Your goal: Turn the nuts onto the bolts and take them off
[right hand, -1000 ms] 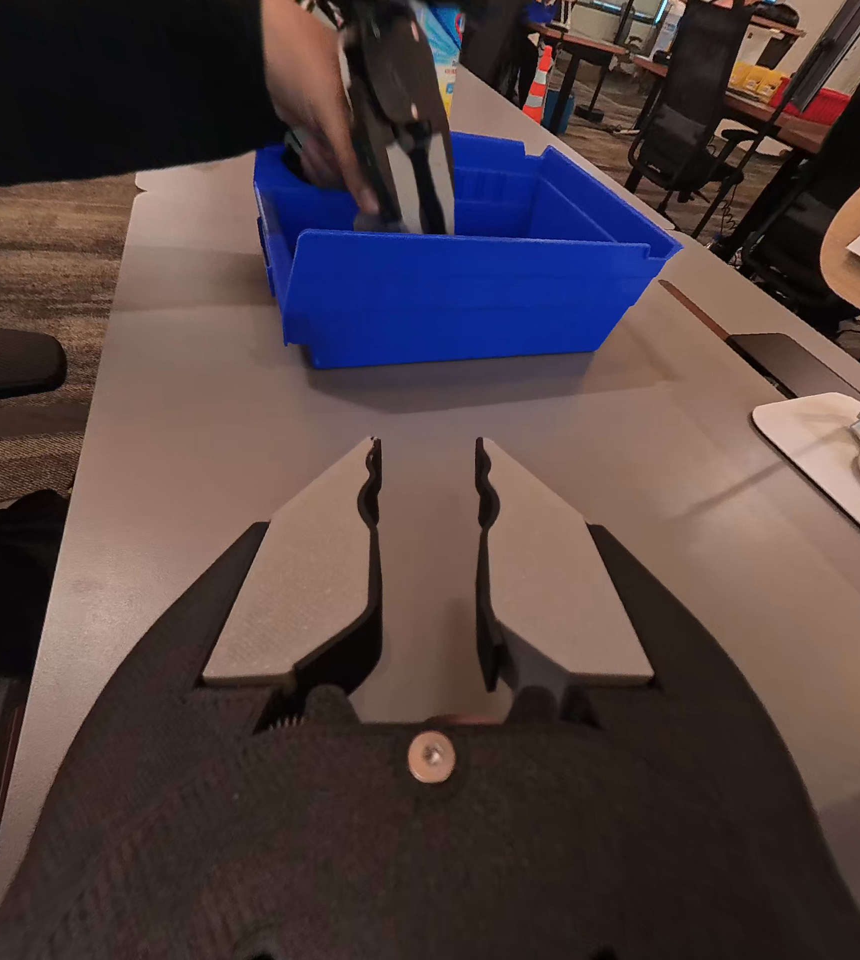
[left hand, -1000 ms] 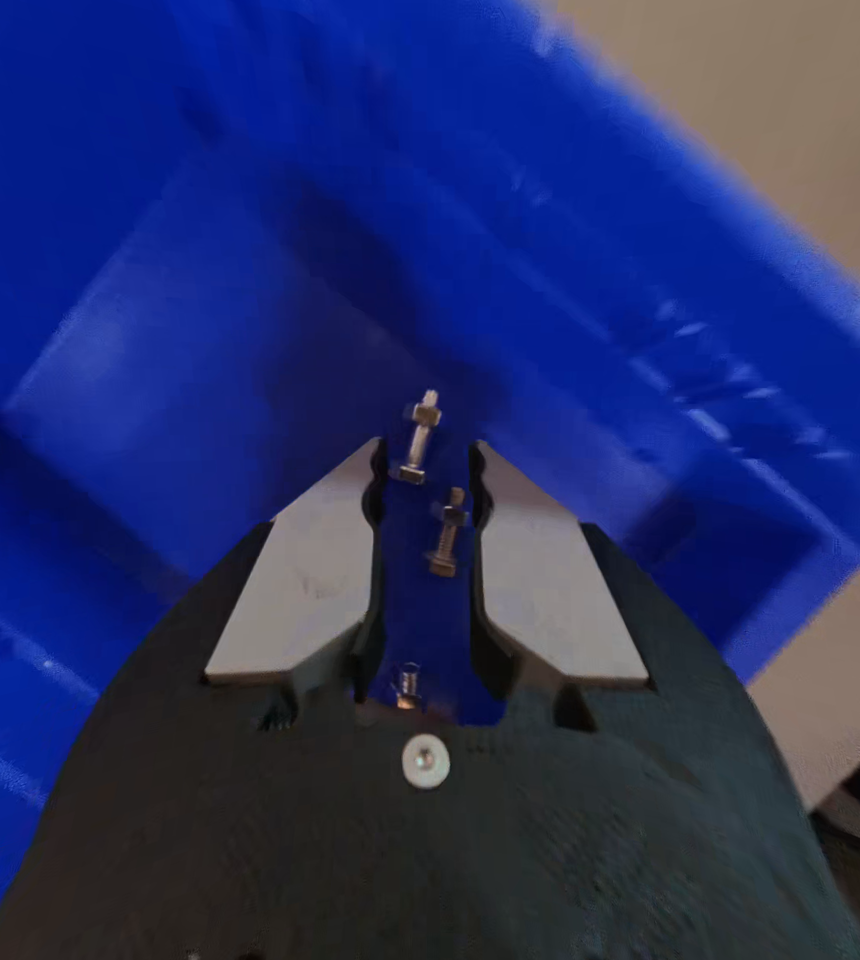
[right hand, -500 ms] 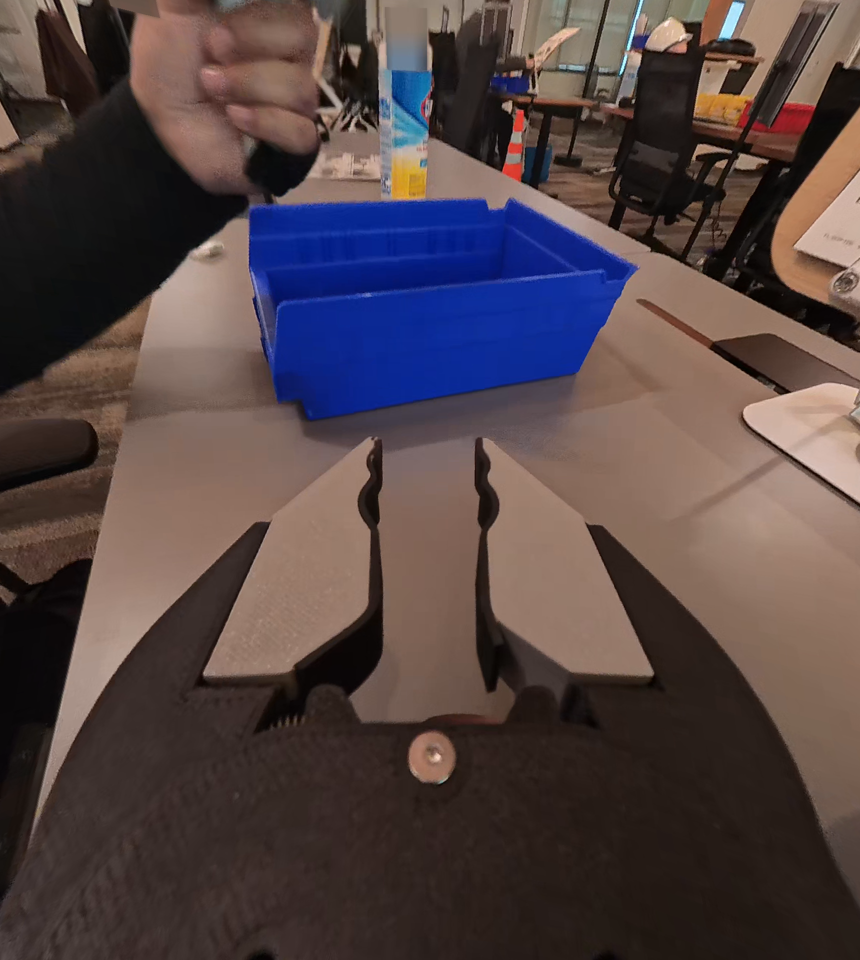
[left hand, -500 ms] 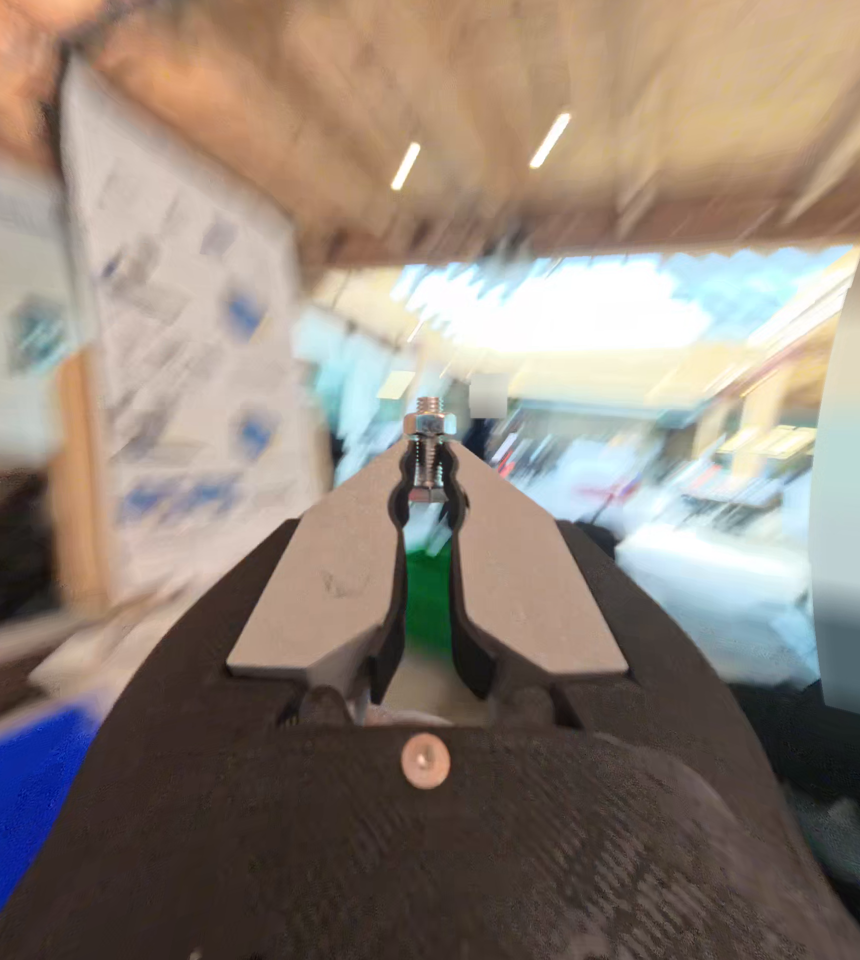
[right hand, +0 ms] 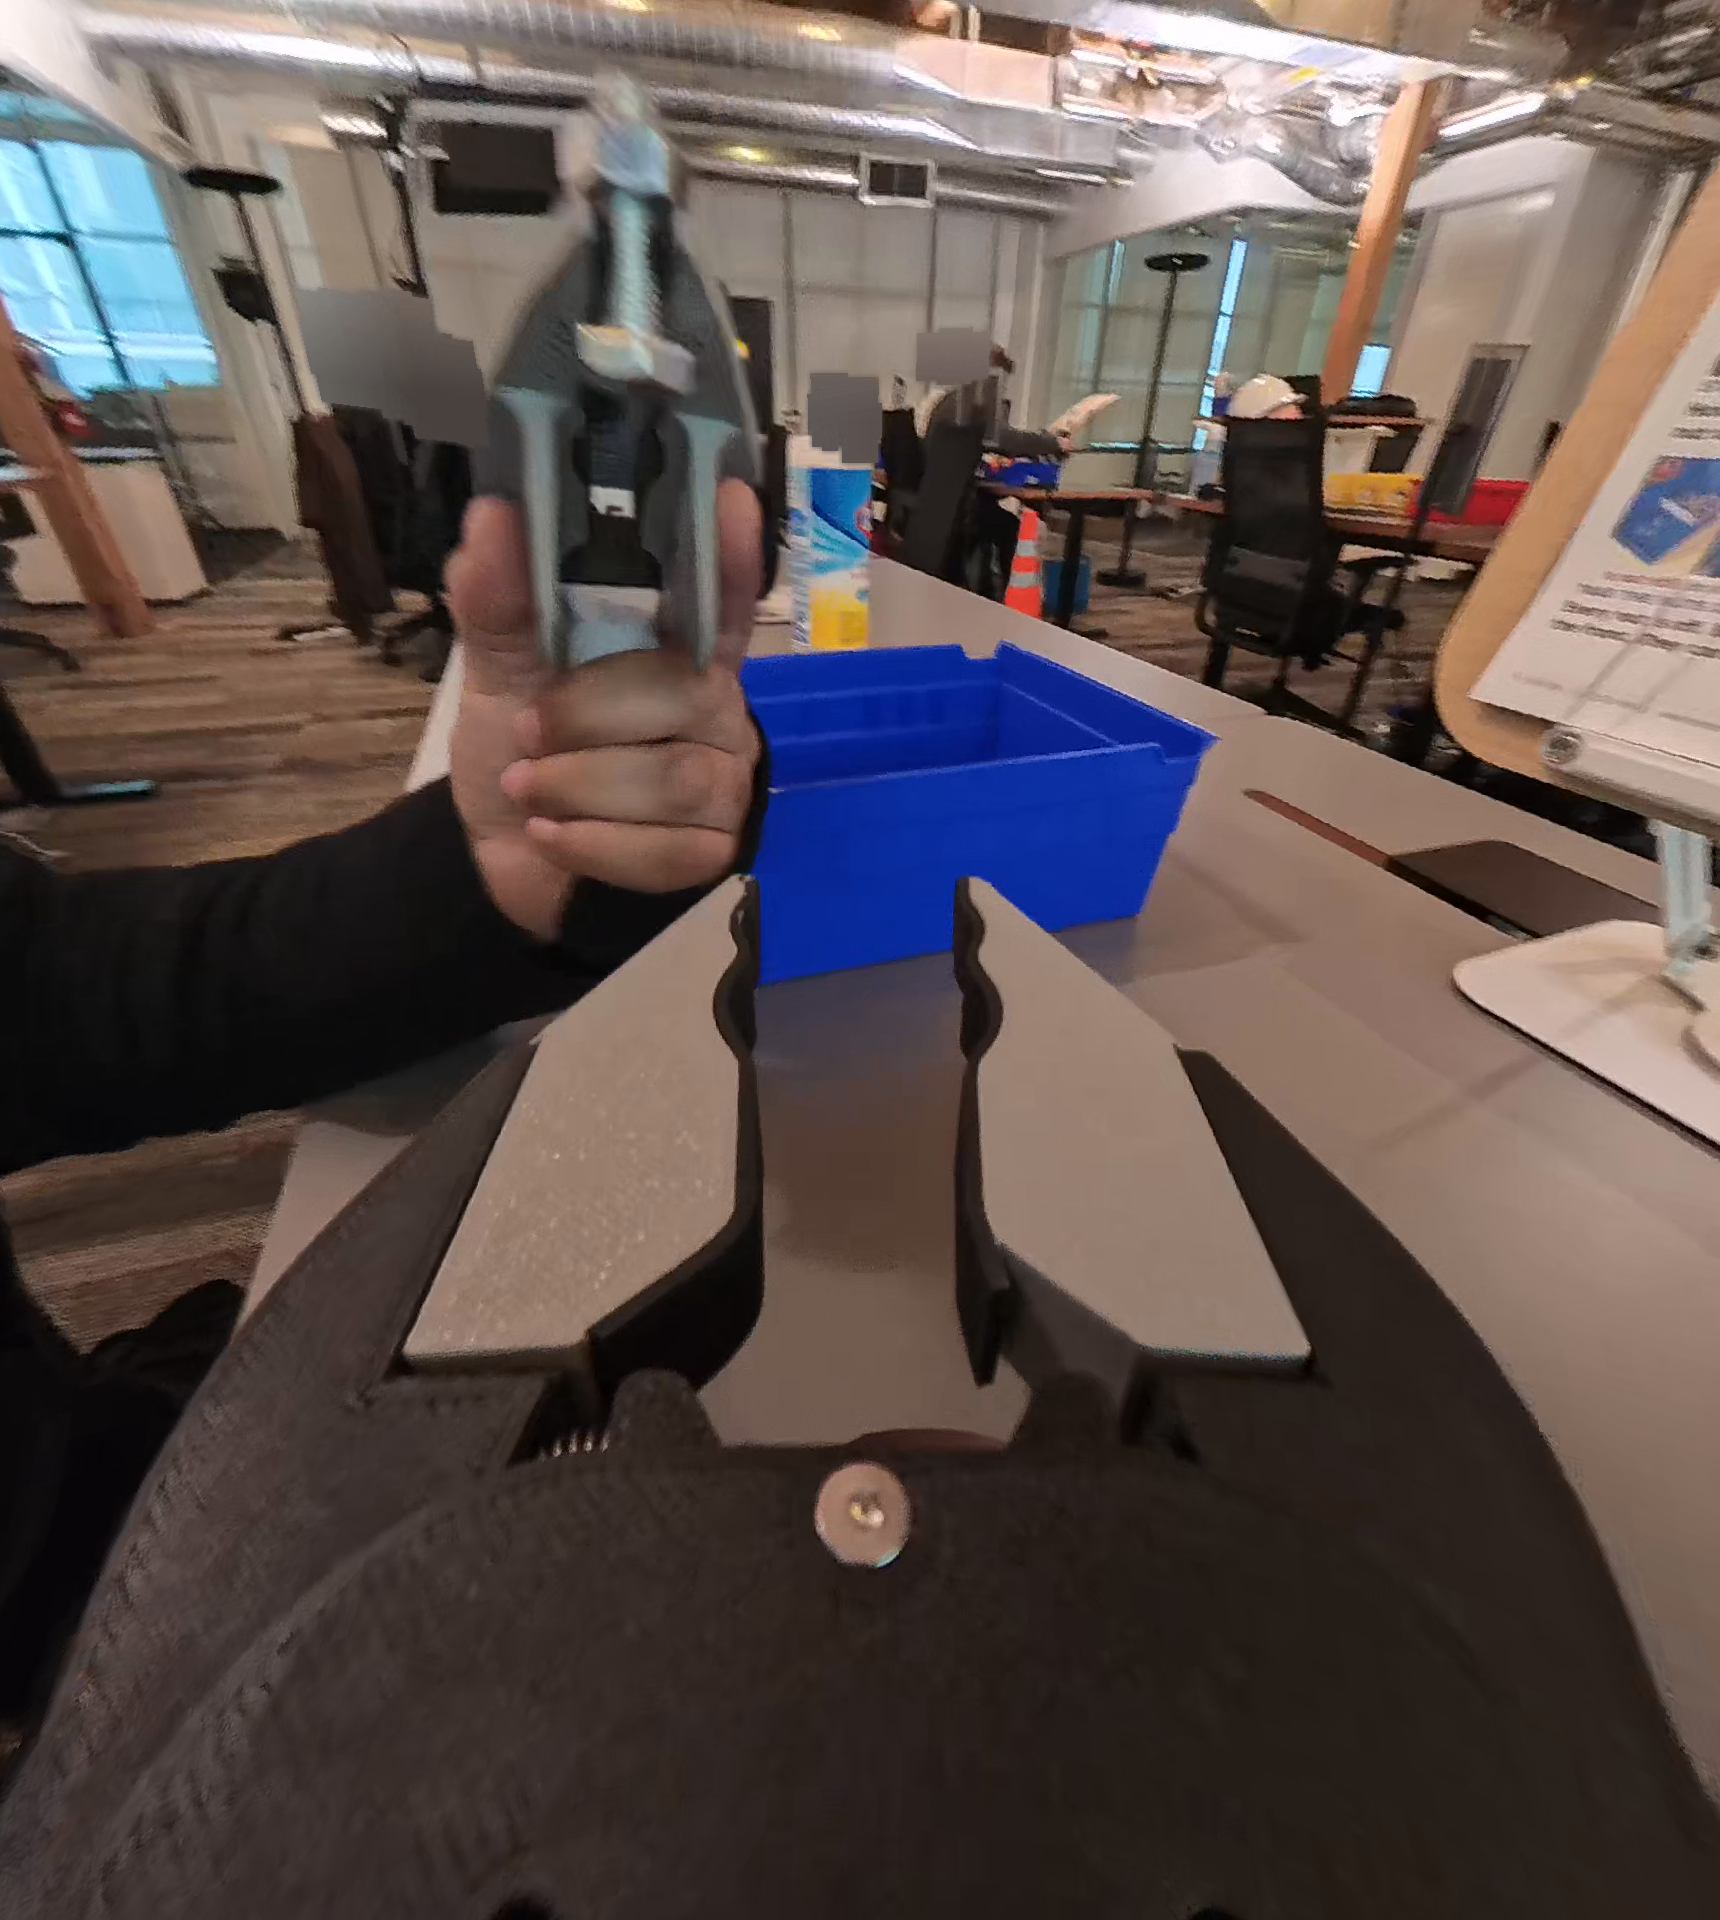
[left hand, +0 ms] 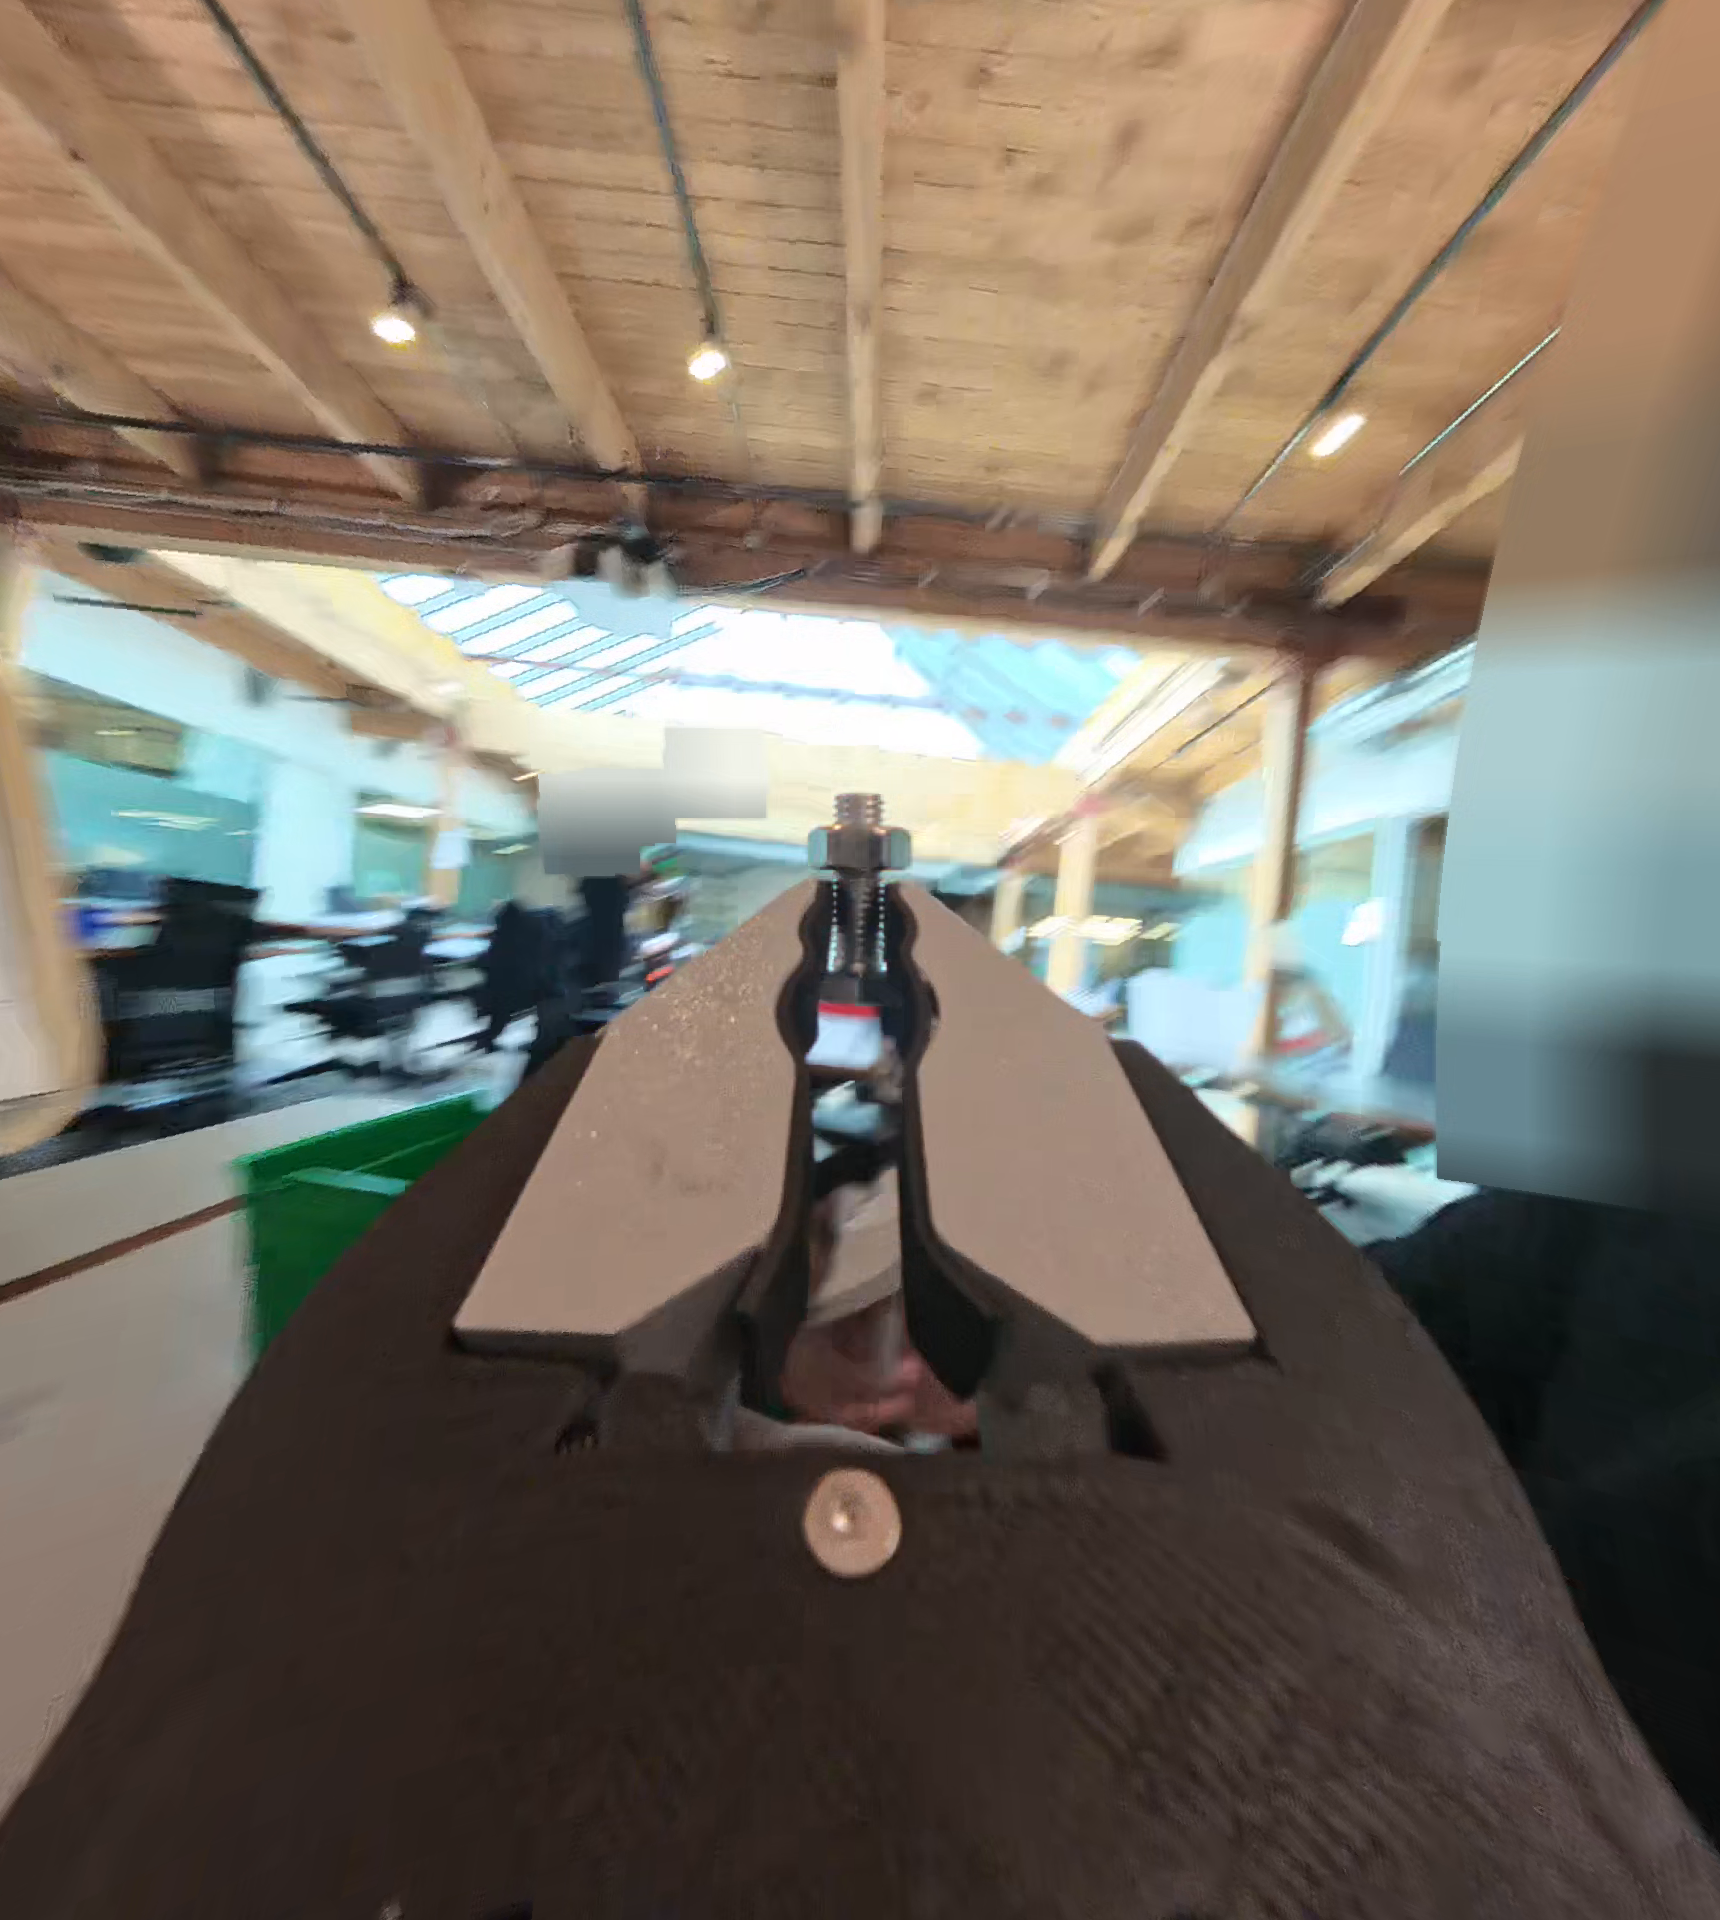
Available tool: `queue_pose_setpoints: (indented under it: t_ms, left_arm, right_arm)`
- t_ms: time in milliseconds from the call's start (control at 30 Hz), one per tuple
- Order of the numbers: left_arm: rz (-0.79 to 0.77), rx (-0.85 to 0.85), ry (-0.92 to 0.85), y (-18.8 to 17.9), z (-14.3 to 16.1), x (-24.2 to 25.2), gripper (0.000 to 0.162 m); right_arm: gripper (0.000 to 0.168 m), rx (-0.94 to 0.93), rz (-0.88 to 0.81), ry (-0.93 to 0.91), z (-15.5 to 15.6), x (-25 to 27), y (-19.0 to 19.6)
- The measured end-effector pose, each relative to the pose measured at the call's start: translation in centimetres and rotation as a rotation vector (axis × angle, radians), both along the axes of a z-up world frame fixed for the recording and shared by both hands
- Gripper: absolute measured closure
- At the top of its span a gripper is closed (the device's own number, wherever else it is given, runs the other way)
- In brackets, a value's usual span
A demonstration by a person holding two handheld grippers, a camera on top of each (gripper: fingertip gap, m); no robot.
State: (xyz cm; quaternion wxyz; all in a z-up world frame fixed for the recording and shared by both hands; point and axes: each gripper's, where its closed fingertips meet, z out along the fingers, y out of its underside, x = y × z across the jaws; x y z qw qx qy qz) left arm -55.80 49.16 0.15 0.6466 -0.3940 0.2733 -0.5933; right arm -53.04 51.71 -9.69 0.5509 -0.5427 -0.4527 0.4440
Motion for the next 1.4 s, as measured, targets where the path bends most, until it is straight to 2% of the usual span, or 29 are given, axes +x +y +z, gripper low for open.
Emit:
queue_pose_setpoints:
  t_ms: [67,200,267,400,600,767,900,933,1067,1400]
  left_arm:
    - [0.134,0.004,0.141,1.5,-2.1,0.9,0.155]
    - [0.026,-0.037,0.061,0.8,-2.0,1.4,0.155]
    - [0.061,-0.078,0.155,1.9,-3.5,2.4,0.155]
    - [0.130,-0.054,0.313,2.8,-6.4,4.2,0.155]
    - [0.163,-0.081,0.334,3.8,-7.5,4.3,0.155]
    - [0.173,-0.076,0.332,3.8,-7.5,4.5,0.155]
    - [0.178,-0.052,0.320,3.4,-7.2,4.9,0.155]
    - [0.181,-0.050,0.327,3.4,-7.3,5.0,0.155]
    - [0.188,-0.068,0.327,3.7,-7.4,4.9,0.155]
    - [0.204,-0.116,0.361,4.4,-8.5,5.1,0.154]
  right_arm:
    - [0.133,0.000,0.037,0.025,0.5,-0.4,-0.7]
    - [0.136,0.037,0.093,0.128,3.0,-0.1,-1.8]
    - [0.136,0.015,0.150,0.132,3.0,-0.1,-2.5]
    - [0.138,0.047,0.081,0.148,4.1,0.4,-0.7]
    - [0.142,0.017,0.109,0.102,6.6,1.1,1.2]
    - [0.139,-0.041,0.121,0.067,5.0,0.0,1.2]
    - [0.142,-0.059,0.063,0.020,3.4,-0.6,1.3]
    - [0.152,-0.060,0.092,0.029,3.4,-0.7,0.8]
    - [0.153,-0.114,0.086,0.045,3.3,-0.7,1.0]
    - [0.153,-0.092,0.023,0.000,2.3,-0.6,1.8]
